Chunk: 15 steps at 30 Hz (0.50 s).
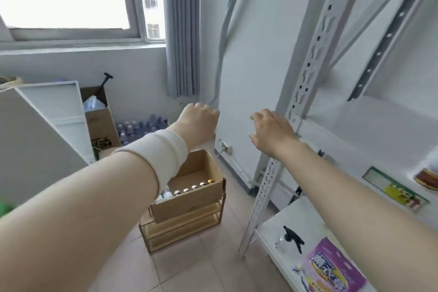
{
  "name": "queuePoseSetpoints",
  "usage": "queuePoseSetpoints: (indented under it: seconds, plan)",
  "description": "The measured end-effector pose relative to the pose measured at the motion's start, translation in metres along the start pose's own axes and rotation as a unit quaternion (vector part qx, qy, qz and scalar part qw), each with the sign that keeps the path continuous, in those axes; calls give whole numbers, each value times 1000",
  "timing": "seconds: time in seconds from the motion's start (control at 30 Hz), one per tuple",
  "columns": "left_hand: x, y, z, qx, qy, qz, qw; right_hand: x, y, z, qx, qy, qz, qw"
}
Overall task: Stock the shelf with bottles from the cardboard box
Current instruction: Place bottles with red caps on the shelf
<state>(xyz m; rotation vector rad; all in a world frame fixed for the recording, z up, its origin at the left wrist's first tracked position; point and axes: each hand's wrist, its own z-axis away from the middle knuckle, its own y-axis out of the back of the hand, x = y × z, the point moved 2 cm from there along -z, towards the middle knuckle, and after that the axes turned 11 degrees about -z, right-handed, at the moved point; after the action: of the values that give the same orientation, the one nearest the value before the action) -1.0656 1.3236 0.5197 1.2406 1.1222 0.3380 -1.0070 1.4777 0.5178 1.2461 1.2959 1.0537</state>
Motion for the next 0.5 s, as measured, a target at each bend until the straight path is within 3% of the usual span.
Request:
queuePoseSetpoints:
  seconds: [0.2, 0.5]
  plan:
    - [-55, -151, -6, -124, 64, 72, 988, -77, -115, -89, -115, 52, 8, 992]
    - [-55, -336, -80, -271, 84, 149, 947, -83, -295, -218, -276, 108, 4, 955]
